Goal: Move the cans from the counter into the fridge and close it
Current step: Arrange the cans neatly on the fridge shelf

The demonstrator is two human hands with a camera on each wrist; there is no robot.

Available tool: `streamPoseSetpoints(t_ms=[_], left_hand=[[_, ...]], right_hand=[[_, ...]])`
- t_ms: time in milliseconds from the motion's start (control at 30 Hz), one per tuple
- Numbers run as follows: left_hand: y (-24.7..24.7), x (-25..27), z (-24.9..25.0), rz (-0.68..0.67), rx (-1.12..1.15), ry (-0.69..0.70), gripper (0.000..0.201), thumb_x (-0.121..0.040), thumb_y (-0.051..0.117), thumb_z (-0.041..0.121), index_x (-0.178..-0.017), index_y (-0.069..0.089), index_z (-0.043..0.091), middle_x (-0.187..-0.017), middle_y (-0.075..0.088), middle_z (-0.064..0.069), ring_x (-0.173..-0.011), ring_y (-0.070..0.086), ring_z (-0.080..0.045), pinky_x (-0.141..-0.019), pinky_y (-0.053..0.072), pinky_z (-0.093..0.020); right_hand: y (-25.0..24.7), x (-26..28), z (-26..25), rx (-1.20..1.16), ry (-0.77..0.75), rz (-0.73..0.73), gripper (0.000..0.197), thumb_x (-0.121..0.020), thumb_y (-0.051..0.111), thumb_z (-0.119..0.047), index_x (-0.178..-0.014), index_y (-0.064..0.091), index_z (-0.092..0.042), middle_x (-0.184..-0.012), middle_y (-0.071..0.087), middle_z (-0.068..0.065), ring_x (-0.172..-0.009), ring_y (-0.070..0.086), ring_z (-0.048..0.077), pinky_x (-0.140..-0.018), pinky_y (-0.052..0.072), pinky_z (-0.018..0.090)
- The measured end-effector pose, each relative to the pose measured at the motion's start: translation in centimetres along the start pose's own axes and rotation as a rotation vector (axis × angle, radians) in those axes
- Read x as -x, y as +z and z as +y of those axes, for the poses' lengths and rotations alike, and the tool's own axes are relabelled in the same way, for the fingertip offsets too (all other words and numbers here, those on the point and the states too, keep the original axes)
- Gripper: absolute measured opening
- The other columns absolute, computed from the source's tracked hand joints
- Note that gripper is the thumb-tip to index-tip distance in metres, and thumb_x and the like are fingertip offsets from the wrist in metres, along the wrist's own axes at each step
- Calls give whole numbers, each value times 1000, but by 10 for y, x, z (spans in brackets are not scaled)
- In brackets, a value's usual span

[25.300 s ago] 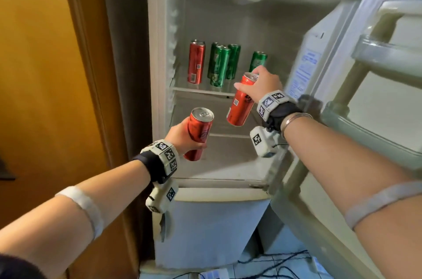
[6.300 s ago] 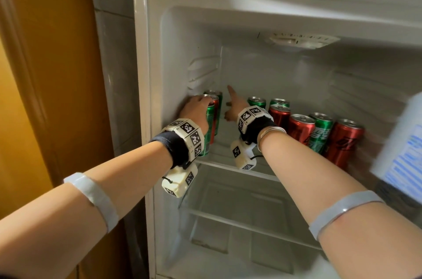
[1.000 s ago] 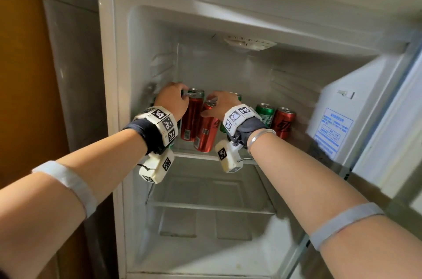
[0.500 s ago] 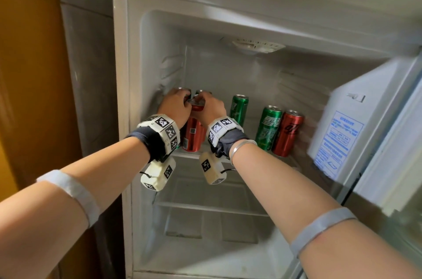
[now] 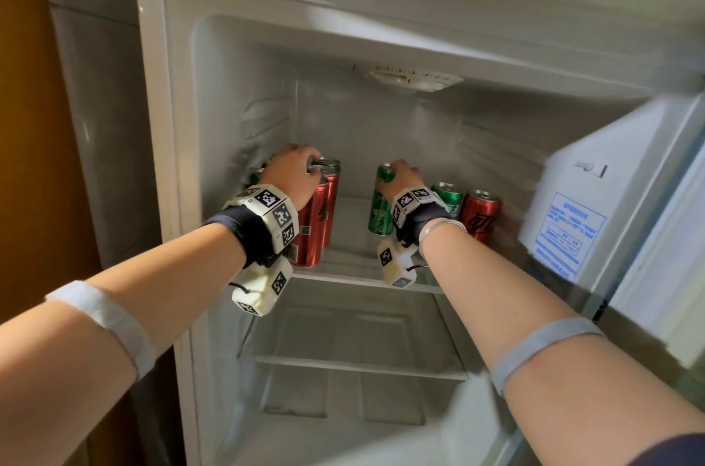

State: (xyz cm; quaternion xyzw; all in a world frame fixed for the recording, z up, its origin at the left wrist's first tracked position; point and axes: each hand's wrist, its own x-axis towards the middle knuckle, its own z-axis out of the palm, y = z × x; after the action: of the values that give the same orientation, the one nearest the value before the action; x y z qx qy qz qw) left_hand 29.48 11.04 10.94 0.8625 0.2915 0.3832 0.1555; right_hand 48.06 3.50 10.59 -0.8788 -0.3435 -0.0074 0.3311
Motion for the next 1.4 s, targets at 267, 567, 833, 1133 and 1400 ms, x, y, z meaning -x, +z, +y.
streamPoseSetpoints(t_ms=[267, 567, 833, 1133, 1400], left_hand=[[7, -15, -7, 22, -72, -18, 29, -94, 44, 21, -117, 59, 12, -123, 56, -11, -110, 56, -25, -93, 42, -33], [7, -15, -12, 11, -91, -28, 27, -95, 42, 22, -116, 58, 14, -122, 56, -8, -108, 56, -23, -85, 40, -29], [9, -13, -13, -13, -87, -28, 30, -93, 47, 30, -117, 58, 16, -122, 56, -8, -108, 55, -23, -87, 41, -30], [2, -5, -14, -147, -92, 10, 57, -70, 74, 44, -120, 55, 23, -122, 57, -2, -111, 53, -22, -94, 41, -34], [-3, 3, -7, -124, -51, 22, 51, -74, 74, 33, -119, 57, 20, -121, 60, -6, -110, 54, -24, -90, 39, -30]], right_hand=[[17, -37, 9, -201, 114, -33, 79, -83, 70, -19, -143, 19, -11, -139, 43, 18, -124, 48, 36, -97, 42, 42], [23, -31, -7, -136, -24, -106, 58, -83, 69, -23, -127, 33, -11, -121, 55, 10, -99, 57, 27, -81, 43, 36], [27, -21, -25, 14, -149, -184, 49, -87, 63, -30, -127, 39, -13, -119, 54, 8, -107, 58, 30, -82, 45, 35], [27, -22, -25, -154, -11, -115, 79, -85, 67, -31, -147, 20, -13, -138, 50, 11, -123, 52, 29, -96, 42, 36], [-28, -13, 5, 339, -1, 124, 29, -87, 54, -15, -115, 58, -9, -122, 59, 14, -116, 53, 34, -97, 41, 37]])
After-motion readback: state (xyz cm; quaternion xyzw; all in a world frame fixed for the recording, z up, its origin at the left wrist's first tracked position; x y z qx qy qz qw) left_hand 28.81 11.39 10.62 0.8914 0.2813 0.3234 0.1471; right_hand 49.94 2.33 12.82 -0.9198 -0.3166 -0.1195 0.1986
